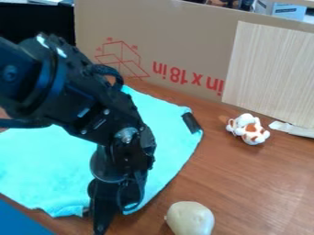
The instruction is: Fold the cloth from bottom right to top left
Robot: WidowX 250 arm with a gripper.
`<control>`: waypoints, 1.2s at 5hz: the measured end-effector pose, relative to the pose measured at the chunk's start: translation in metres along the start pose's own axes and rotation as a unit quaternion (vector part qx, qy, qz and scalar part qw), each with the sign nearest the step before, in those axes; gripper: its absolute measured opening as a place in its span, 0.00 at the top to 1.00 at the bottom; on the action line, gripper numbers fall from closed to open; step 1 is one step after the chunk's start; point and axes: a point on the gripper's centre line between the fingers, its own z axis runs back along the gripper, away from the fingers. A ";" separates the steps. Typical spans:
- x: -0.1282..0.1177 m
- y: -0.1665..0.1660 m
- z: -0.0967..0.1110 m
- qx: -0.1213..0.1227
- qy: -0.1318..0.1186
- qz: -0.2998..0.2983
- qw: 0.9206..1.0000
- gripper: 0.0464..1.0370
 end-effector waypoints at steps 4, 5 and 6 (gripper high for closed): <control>-0.042 0.057 0.020 -0.096 -0.039 0.073 0.992 0.99; -0.053 0.083 0.016 -0.135 -0.038 0.097 0.985 0.99; -0.059 0.108 0.013 -0.162 -0.028 0.112 0.980 0.99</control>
